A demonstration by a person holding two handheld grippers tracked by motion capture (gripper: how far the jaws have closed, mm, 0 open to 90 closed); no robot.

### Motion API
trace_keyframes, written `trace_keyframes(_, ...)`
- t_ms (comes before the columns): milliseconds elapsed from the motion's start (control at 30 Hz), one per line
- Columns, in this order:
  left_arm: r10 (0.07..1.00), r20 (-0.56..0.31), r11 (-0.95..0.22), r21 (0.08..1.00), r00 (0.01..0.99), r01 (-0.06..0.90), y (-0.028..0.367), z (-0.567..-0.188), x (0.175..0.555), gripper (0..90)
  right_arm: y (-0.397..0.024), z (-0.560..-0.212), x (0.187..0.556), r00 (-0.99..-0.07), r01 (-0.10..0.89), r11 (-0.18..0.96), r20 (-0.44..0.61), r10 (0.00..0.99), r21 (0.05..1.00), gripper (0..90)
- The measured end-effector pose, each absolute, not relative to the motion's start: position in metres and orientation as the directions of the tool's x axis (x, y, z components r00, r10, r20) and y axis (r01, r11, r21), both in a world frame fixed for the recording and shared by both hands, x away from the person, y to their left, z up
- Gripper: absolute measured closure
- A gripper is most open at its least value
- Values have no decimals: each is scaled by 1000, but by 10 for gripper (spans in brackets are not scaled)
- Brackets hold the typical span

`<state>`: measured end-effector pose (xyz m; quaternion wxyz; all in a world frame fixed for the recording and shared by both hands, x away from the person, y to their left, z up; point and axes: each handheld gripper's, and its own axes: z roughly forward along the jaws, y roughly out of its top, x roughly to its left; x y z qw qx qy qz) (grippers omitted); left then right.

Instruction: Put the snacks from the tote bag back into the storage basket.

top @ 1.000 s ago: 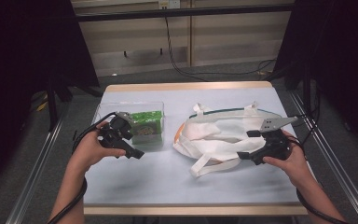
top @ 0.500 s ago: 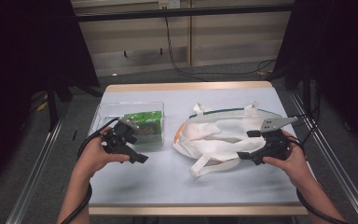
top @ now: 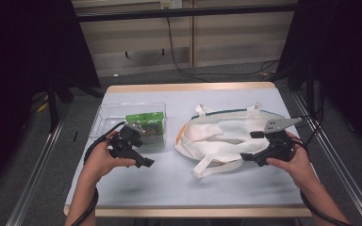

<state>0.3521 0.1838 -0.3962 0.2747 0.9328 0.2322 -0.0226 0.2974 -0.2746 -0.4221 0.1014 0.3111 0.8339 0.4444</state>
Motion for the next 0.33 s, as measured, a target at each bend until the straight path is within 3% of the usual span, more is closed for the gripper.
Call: trace_keyframes(333,405,-168,-746,507,899,431,180,-416,347,63,-275,-422,297,-787,428,414,107,607,804,39)
